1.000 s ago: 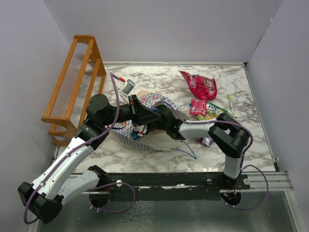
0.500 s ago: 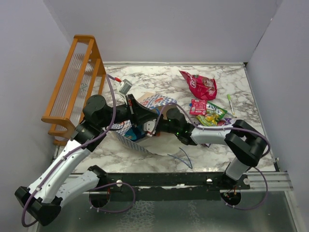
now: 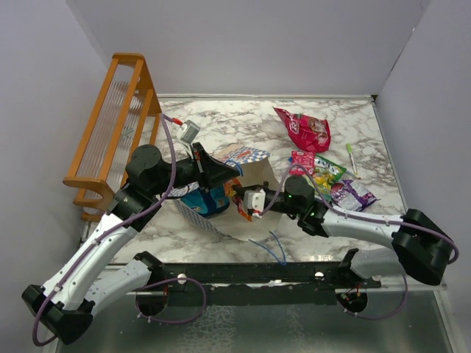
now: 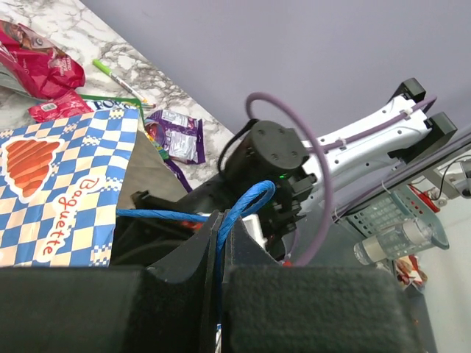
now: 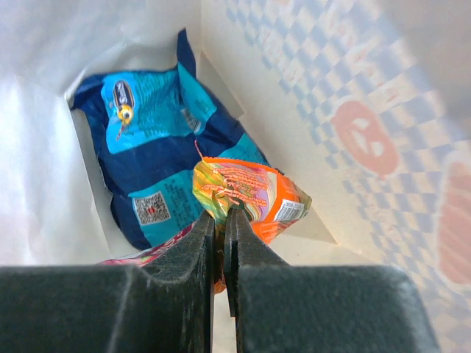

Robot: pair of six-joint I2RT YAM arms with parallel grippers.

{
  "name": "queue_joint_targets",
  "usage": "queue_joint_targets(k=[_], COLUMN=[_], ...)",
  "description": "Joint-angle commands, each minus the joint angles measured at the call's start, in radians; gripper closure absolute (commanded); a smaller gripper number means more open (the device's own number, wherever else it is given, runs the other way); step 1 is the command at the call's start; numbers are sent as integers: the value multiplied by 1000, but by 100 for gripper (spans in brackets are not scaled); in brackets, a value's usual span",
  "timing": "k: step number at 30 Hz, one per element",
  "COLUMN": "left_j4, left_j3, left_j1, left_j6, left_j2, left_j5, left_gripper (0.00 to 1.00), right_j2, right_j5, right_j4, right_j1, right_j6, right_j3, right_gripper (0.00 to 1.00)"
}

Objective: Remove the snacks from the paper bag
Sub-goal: Take out the snack from the paper bag.

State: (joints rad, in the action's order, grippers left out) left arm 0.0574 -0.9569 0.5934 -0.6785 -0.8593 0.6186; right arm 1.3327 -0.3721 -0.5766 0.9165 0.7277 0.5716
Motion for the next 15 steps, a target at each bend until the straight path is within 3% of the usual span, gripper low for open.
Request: queue_joint_targets(k=[1, 8, 15], left_j4=[-7, 7, 26], left_j3=[-24, -25, -37], left_j1=[6, 6, 7], left_j6=[6, 14, 29], left_j2=[21, 25, 22], left_j5=[-25, -54, -70], left_gripper=[100, 100, 100], right_j2=[-124, -327, -546], right_j5=[-49, -80, -181], right_j4=[-46, 15, 257], right_j1=[5, 5, 5], right_j6=[-69, -184, -265], right_j3=[-26, -43, 41], right_gripper=[99, 99, 99])
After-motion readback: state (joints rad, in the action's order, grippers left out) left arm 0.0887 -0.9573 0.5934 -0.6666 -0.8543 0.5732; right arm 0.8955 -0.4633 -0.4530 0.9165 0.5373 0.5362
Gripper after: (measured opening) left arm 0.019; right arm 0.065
